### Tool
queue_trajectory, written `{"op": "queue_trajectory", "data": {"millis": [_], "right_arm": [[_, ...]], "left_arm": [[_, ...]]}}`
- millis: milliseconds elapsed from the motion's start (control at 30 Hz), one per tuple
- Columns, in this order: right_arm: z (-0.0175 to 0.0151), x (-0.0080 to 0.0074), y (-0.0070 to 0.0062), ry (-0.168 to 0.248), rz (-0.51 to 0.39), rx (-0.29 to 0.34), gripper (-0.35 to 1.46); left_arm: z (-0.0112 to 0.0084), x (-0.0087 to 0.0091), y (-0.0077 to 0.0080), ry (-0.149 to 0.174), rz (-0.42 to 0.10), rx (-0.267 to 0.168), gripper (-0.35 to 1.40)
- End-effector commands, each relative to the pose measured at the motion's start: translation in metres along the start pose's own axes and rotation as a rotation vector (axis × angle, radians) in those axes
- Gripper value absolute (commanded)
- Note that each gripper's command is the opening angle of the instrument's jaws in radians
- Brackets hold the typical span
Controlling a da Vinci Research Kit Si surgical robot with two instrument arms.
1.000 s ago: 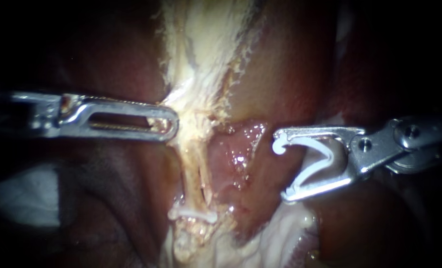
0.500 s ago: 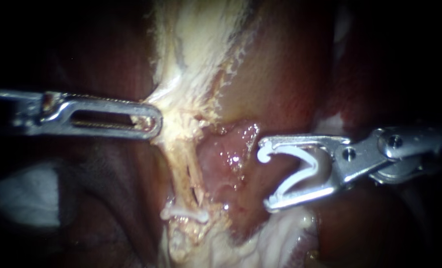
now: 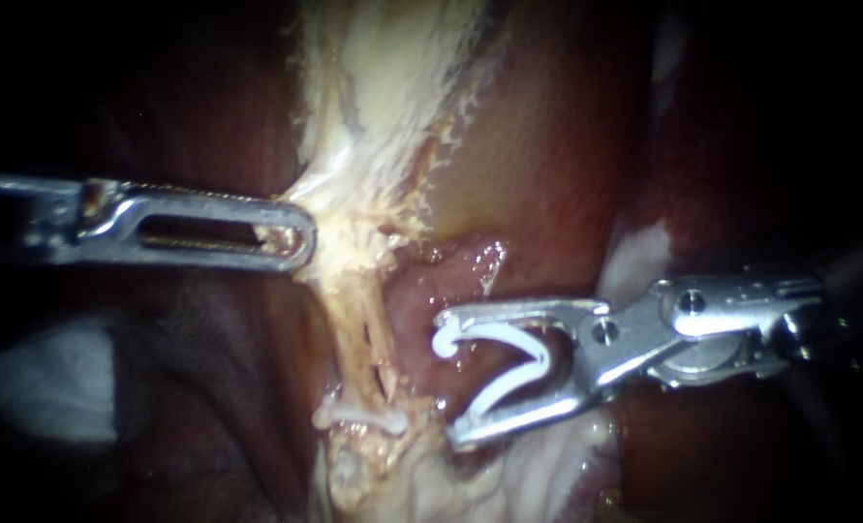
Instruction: Clipping second clip left tube
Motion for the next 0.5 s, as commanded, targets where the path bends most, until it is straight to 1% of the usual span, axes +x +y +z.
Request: {"op": "queue_trajectory", "data": {"millis": [33, 267, 500], "right_arm": [[0.0002, 0.0, 0.0, 0.0, 0.004, 0.001, 0.58], [0.0017, -0.0006, 0.0003, 0.001, 0.011, 0.003, 0.58], [0.0034, -0.0018, 0.0011, -0.018, 0.016, 0.006, 0.58]], "left_arm": [[0.0, 0.0, 0.0, 0.0, 0.0, 0.0, -0.35], [0.0, 0.0, 0.0, 0.0, 0.0, 0.0, -0.35], [0.0, 0.0, 0.0, 0.0, 0.0, 0.0, -0.35]]}}
